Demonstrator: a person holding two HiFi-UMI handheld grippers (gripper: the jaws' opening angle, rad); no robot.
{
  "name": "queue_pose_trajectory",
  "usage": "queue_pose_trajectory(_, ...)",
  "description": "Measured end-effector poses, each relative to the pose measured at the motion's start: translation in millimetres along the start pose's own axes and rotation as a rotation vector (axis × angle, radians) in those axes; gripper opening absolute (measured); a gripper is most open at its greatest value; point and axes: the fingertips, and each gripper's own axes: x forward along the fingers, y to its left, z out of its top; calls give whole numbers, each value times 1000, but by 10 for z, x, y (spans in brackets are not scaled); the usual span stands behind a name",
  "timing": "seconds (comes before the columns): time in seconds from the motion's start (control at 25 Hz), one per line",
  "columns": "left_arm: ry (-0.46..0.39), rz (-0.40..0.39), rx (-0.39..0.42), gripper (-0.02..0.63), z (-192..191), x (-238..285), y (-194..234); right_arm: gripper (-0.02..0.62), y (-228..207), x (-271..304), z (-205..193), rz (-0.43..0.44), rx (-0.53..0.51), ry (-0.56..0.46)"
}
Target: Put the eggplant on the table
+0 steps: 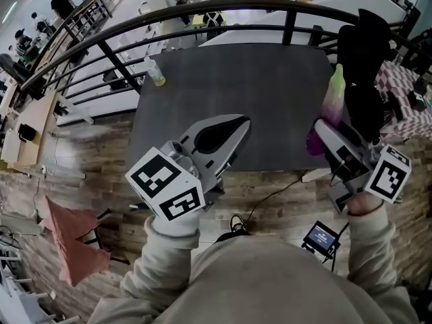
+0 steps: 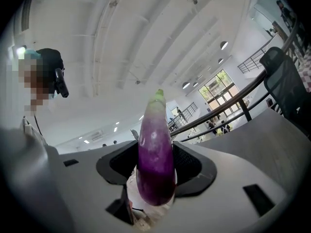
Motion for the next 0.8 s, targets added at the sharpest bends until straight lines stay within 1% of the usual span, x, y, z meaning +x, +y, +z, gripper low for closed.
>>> queue_pose_trajectory(0.12,3,-25,-17,-2,-23,-13,165,229,-46,124,-15,-32,16,0)
queue_pose_trajectory(0.24,2,-31,-33,-2,-47,-60,343,229,-75,253,-67,-50,34,6)
queue_pose_trajectory(0.36,-2,-31,-48,-2,-86,-111,451,229,-100,337,-101,-59,11,27)
queue_pose_trajectory(0.48,-7,-27,-54,-2,-103,-108,555,229,-131,437,-45,-54,-13,33)
queue_pose_trajectory(0.56,-10,-21,-54,-2,-92,-95,639,229,-172,547,-26,-46,-4,36)
queue_pose_trajectory(0.68,-5,-6,-57,-2,-103,-71,782,229,-292,695,-39,-43,43,39)
queue_pose_trajectory(0.8,-4,16,-53,-3,-92,-65,878,229,-325,781,-19,-22,31,46)
